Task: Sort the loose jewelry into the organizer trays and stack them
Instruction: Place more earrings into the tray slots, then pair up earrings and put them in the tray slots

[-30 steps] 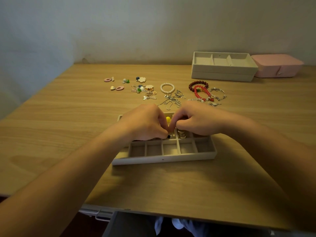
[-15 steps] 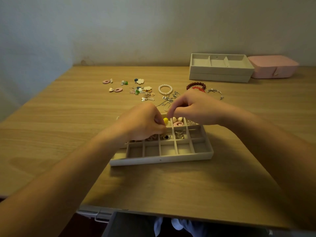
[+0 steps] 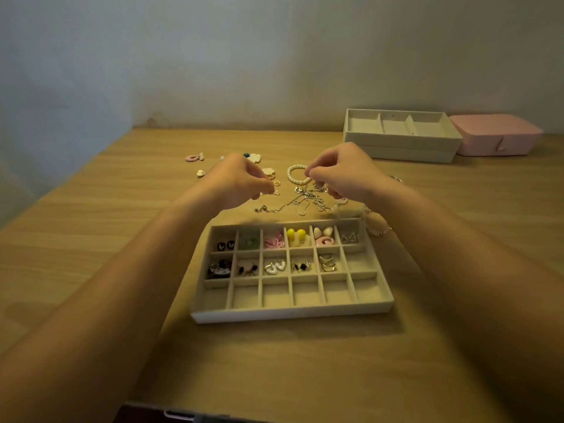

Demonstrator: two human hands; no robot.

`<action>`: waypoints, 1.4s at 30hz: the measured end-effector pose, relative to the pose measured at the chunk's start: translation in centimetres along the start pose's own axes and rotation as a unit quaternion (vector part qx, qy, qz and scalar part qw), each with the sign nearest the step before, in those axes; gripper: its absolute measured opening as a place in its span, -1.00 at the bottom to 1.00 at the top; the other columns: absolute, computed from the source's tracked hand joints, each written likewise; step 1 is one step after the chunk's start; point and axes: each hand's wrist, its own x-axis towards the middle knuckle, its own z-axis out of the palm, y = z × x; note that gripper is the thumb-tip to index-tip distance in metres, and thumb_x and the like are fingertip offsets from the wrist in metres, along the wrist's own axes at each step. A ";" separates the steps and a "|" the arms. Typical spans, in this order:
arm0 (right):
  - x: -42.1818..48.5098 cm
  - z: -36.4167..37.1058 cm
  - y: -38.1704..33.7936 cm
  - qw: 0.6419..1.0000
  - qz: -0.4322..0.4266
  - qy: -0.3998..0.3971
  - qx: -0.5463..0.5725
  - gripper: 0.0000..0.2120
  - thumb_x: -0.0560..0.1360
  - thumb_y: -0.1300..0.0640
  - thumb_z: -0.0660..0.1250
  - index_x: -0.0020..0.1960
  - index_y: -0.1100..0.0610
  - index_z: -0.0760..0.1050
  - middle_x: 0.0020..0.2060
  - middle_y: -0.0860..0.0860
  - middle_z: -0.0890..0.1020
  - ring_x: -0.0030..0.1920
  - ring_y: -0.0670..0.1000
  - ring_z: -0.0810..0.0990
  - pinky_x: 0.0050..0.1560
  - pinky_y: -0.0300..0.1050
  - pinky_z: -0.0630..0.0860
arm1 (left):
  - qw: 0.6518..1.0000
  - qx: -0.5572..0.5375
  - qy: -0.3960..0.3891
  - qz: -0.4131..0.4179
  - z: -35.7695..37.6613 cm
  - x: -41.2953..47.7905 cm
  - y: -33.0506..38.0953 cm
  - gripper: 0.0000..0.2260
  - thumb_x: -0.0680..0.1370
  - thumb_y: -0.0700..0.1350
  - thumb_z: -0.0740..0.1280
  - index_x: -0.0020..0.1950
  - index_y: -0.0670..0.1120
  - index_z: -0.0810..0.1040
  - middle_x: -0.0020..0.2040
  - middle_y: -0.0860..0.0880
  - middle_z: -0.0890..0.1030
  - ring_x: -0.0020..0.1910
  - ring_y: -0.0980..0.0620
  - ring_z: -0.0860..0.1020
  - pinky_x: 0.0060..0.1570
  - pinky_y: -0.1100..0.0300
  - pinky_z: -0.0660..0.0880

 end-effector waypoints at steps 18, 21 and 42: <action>3.8 1.1 1.1 0.982 -0.018 -0.140 -0.126 -0.86 0.60 0.15 0.37 0.05 -0.05 0.66 -0.05 -0.14 0.65 -0.03 -0.16 0.59 -0.12 -0.31 0.49 | 0.979 0.103 -0.120 0.126 0.4 3.8 -4.5 -0.90 0.48 -0.08 0.51 -0.11 0.12 0.66 -0.07 0.10 0.63 -0.02 0.10 0.57 0.04 0.08 0.57; 4.2 1.0 0.9 0.982 -0.011 -0.141 -0.128 -0.83 0.60 0.17 0.36 0.01 -0.09 0.65 -0.05 -0.14 0.65 -0.03 -0.16 0.58 -0.12 -0.30 0.49 | 0.991 0.059 -0.006 0.118 0.5 4.4 -5.1 -0.90 0.54 -0.10 0.45 -0.07 0.12 0.63 -0.08 0.11 0.62 -0.03 0.11 0.58 0.01 0.11 0.55; 5.0 2.2 1.6 0.994 -0.044 -0.087 -0.055 -0.89 0.59 0.09 0.39 0.07 0.02 0.67 0.01 -0.11 0.66 -0.01 -0.19 0.57 -0.08 -0.32 0.47 | 0.960 0.207 0.039 0.185 2.0 5.3 -5.1 -0.89 0.54 0.02 0.44 0.05 0.14 0.69 -0.04 0.13 0.55 -0.04 0.09 0.51 -0.01 -0.04 0.57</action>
